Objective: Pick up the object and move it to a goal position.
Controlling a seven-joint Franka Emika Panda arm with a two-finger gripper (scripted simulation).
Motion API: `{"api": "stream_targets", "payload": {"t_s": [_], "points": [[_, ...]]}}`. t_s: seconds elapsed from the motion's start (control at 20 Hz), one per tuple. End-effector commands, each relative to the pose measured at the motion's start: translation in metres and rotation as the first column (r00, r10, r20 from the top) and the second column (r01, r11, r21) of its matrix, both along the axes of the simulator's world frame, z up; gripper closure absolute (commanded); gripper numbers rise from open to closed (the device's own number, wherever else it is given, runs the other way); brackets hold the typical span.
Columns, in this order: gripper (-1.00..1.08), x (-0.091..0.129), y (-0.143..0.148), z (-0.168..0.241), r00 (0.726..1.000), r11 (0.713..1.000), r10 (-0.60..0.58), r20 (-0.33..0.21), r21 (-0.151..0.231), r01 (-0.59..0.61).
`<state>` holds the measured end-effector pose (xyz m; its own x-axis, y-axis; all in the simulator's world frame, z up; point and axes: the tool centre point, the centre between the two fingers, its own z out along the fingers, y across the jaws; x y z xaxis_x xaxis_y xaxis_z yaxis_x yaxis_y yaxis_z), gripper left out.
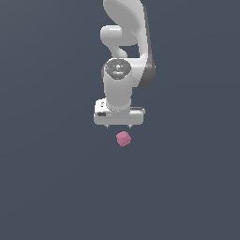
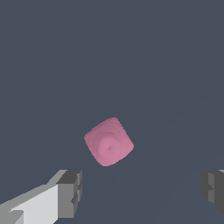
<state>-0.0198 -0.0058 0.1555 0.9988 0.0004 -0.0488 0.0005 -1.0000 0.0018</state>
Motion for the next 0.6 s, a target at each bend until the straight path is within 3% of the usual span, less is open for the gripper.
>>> {"api": "stream_targets", "payload": {"t_s": [0.0, 0.55], "points": [[-0.92, 0.0000, 0.0000, 0.0000, 1.000, 1.000, 0.000, 0.000, 0.000, 0.000], [-0.92, 0.0003, -0.0085, 0.0033, 0.998, 0.998, -0.054, -0.015, 0.015, 0.054]]}}
